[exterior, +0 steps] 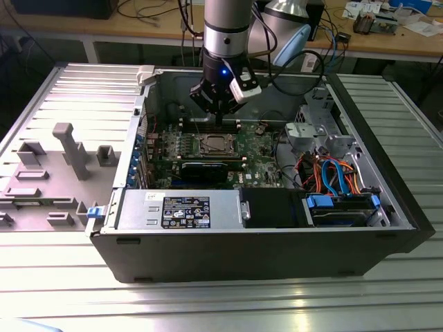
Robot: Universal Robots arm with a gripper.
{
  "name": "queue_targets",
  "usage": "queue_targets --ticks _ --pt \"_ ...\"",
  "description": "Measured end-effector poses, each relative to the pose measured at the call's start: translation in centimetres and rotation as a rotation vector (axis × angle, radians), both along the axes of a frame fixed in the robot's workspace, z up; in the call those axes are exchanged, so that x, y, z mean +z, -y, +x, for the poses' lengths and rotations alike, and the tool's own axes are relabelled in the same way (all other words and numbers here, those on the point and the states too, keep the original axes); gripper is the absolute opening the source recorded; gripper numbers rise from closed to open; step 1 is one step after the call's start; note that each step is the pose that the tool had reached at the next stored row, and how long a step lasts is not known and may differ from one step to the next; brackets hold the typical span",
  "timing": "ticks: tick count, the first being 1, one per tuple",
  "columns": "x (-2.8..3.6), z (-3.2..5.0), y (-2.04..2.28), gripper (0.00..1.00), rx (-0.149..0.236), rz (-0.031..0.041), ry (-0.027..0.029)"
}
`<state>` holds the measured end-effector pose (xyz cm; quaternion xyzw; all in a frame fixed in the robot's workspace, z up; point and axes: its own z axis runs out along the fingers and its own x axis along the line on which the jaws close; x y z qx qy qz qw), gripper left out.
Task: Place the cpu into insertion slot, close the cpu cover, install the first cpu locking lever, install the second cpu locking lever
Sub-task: 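Install the first cpu locking lever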
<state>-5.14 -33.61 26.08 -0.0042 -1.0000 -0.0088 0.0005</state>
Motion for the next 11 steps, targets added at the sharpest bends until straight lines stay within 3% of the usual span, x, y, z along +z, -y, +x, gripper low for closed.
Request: queue_targets --ticks 11 --pt "0.23 0.00 0.00 0.11 0.001 -0.0001 0.0000"
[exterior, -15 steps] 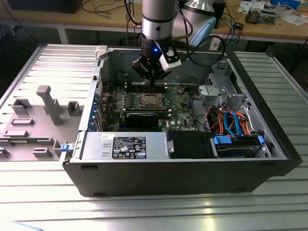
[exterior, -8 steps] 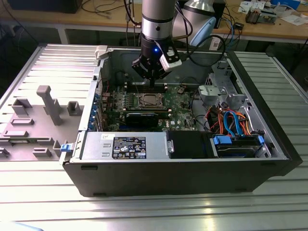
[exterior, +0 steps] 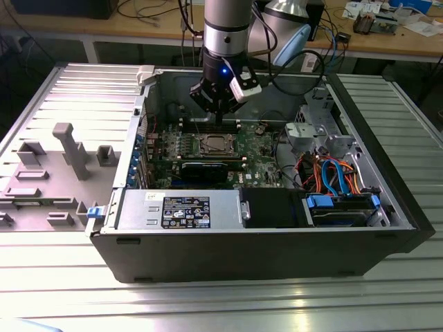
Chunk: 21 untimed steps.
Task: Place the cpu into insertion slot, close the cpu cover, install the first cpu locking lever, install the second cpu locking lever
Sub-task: 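Install the first cpu locking lever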
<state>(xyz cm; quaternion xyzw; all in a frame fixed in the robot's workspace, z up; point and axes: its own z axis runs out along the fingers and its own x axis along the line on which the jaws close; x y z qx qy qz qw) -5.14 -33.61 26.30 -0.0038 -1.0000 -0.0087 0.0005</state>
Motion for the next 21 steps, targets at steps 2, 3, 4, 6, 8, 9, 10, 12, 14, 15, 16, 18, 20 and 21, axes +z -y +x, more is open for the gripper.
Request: queue_targets --ticks 2,3,4,6,8,9,10,12,14,15,16,18,20,21 --pt "0.07 0.00 0.00 0.11 0.000 0.0000 0.0000" --pt "0.15 0.00 0.00 0.11 0.000 0.0000 0.0000" --pt "0.21 0.00 0.00 0.11 0.000 0.0001 0.0000" --pt "0.36 0.00 0.00 0.11 0.000 0.0001 0.0000" --pt "0.43 0.00 -0.01 0.11 0.000 0.0003 0.0002" --pt "0.48 0.00 0.00 0.11 0.000 0.0002 0.0001" --pt "0.52 -0.02 0.00 0.11 0.000 0.0002 0.0001" --pt "0.53 -0.07 -0.01 0.11 0.000 0.0003 0.0001" --pt "0.54 -0.22 -0.01 0.11 0.000 0.0000 0.0000" --pt "0.54 -0.36 -0.02 0.11 0.000 0.0002 0.0000" --pt "0.54 -0.45 -0.02 0.11 0.000 0.0001 0.0001" --pt "0.54 -0.54 -0.02 0.11 0.000 0.0001 0.0001" --pt "0.54 -0.56 -0.02 0.11 0.000 0.0001 0.0001" --pt "0.54 -0.57 -0.02 0.11 0.000 0.0001 0.0001"
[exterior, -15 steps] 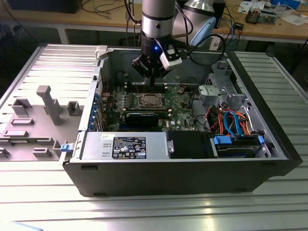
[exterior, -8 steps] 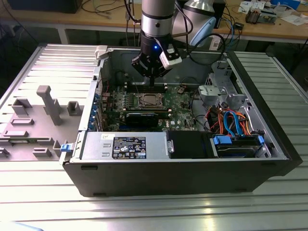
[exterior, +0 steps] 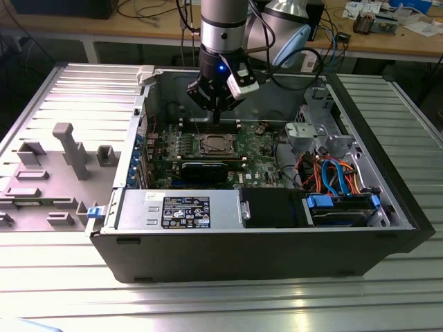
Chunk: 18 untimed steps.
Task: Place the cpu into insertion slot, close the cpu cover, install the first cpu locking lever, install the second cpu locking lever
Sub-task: 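Install the first cpu locking lever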
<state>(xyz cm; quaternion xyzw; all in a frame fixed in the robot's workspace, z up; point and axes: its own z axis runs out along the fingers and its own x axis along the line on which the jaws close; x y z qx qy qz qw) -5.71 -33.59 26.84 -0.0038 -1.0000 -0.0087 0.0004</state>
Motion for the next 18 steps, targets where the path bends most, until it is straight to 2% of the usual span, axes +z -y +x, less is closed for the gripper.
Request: queue_targets --ticks 18 --pt "0.79 0.00 -0.02 0.11 0.000 0.0003 0.0002"
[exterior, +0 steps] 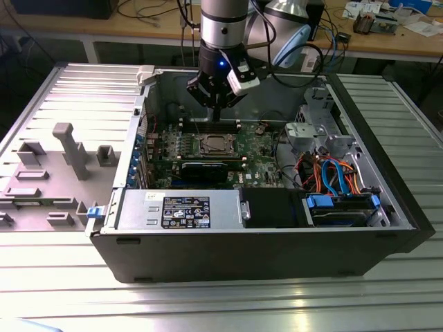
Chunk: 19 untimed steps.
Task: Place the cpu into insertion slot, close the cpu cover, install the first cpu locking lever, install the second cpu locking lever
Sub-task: 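Install the first cpu locking lever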
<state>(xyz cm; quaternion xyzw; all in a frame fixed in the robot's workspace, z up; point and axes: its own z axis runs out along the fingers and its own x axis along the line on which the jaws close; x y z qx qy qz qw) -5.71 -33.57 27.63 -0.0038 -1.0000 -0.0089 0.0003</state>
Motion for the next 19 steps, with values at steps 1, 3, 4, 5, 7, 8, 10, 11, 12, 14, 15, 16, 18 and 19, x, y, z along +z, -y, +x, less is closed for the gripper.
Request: queue_targets --ticks 1,3,4,5,7,8,10,11,12,14,15,16,18,19 --pt "0.00 0.00 0.00 0.11 0.000 0.0000 0.0000" --pt "0.02 -0.09 0.00 0.11 0.000 -0.0003 -0.0002" --pt "0.02 -0.23 0.00 0.11 0.000 -0.0004 -0.0003" --pt "0.02 -0.40 0.00 0.11 0.000 -0.0004 -0.0002" --pt "0.01 -0.70 0.00 0.11 0.000 -0.0003 -0.0001" --pt "0.02 -0.76 0.00 0.11 0.000 -0.0003 -0.0001" --pt "0.01 -0.89 0.00 0.11 0.000 -0.0003 -0.0001" --pt "0.02 -0.91 0.00 0.11 0.000 -0.0003 -0.0001" --pt "0.01 -0.93 -0.01 0.11 0.000 -0.0003 -0.0001" --pt "0.02 -1.06 -0.02 0.11 0.000 -0.0003 -0.0001" --pt "0.02 -1.10 -0.02 0.11 0.000 -0.0003 -0.0001" --pt "0.01 -1.15 -0.02 0.11 0.000 -0.0003 -0.0001" --pt "0.01 -1.30 -0.03 0.11 0.000 -0.0003 -0.0001" --pt "0.02 -1.34 -0.03 0.11 0.000 -0.0003 -0.0001"
